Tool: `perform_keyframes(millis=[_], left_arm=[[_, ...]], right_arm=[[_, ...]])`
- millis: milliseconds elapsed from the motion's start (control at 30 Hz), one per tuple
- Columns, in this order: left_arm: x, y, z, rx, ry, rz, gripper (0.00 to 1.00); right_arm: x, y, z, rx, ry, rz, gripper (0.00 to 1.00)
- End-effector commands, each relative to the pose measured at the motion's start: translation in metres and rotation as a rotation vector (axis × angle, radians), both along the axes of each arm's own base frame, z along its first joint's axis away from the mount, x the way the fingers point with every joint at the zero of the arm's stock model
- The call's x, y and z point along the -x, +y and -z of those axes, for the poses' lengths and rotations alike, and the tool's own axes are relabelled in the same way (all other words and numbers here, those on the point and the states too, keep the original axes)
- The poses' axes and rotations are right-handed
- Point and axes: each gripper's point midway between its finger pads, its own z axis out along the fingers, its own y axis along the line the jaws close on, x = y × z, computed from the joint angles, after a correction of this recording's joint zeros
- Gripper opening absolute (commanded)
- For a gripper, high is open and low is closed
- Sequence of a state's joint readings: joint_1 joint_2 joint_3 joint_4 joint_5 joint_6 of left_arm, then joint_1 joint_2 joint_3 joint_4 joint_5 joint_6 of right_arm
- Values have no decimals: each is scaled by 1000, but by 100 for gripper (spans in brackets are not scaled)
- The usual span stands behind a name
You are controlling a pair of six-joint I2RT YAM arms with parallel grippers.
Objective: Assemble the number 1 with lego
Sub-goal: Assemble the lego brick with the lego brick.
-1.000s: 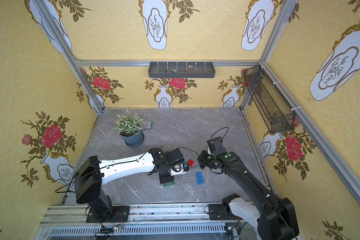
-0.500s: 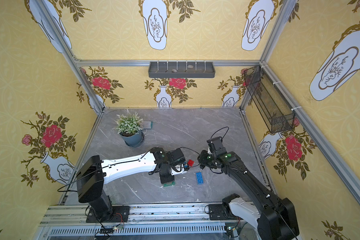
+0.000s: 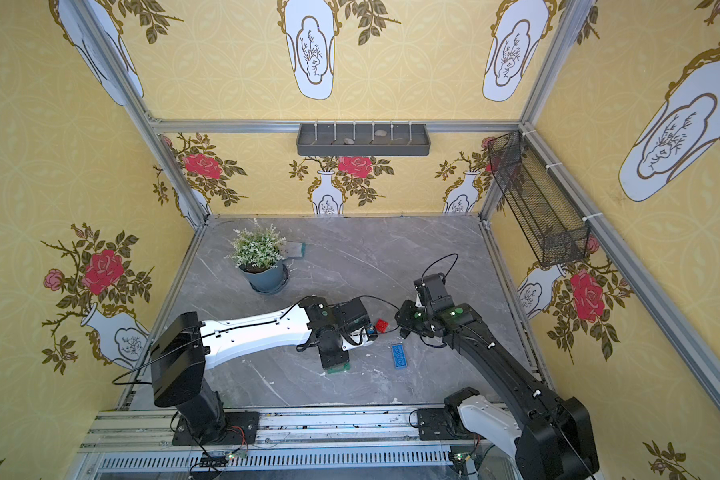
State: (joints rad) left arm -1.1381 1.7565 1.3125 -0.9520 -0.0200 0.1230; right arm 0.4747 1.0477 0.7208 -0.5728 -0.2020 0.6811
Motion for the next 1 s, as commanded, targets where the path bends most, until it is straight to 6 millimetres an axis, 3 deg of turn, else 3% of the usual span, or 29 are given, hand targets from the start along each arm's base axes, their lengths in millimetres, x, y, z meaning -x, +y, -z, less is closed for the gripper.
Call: perform_keyframes(millis=[0, 433, 967], left_arm=[[-11, 13, 7, -69, -64, -12, 33], [-13, 7, 0, -28, -75, -7, 46], [-4, 1, -4, 15, -26, -21, 29]], right_arm=[[0, -1, -2, 3, -8, 6, 42], [-1, 0, -4, -5, -14, 1, 42], [0, 0, -4, -4, -15, 1, 42]])
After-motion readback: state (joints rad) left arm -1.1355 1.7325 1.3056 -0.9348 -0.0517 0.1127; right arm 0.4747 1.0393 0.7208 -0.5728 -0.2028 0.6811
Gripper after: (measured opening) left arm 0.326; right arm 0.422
